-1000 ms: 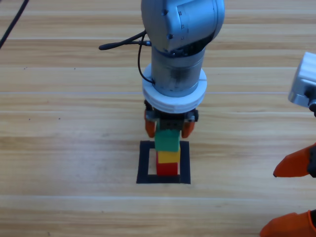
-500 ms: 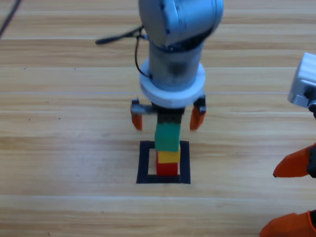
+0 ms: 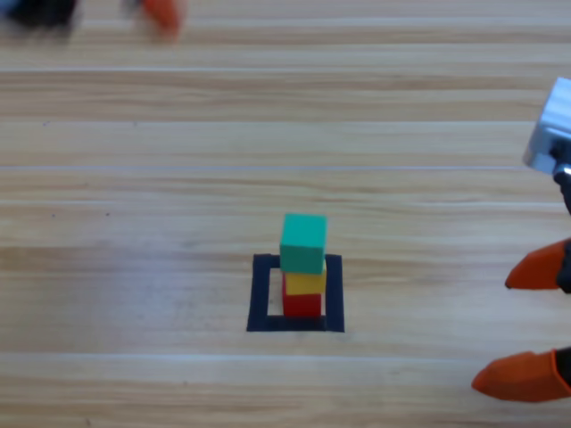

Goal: Stack the blocks in the rectangular block: red at the bottom, yellow in the middle, green on top

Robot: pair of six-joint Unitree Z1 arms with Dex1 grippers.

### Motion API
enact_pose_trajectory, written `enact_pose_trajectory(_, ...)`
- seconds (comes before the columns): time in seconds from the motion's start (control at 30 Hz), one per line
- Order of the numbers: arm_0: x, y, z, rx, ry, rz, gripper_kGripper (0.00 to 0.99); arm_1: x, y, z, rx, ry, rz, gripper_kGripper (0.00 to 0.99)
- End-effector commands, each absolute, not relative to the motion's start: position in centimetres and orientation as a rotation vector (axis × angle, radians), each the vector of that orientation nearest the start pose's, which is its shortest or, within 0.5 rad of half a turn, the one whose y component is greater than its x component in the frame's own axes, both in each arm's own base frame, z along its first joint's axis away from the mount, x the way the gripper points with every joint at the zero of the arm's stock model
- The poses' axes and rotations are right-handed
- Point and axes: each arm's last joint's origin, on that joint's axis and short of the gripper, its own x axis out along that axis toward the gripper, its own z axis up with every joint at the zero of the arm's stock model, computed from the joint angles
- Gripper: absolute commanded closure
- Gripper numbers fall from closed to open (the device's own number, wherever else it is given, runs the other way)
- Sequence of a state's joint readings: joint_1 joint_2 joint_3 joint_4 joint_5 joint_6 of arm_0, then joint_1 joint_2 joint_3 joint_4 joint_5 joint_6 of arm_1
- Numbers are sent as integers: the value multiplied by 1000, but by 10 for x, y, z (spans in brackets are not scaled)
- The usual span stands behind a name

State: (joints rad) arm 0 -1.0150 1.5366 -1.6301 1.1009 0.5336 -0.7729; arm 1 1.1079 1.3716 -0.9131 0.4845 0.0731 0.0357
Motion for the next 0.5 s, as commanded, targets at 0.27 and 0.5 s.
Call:
enact_pose_trajectory(0.27, 72, -77, 364, 89, 588, -394, 28, 101, 199, 307, -474, 872, 1032, 1)
enact_pose_trajectory(0.5, 65, -66, 352, 91, 577, -422, 7, 102, 201, 304, -482, 884, 1028, 1)
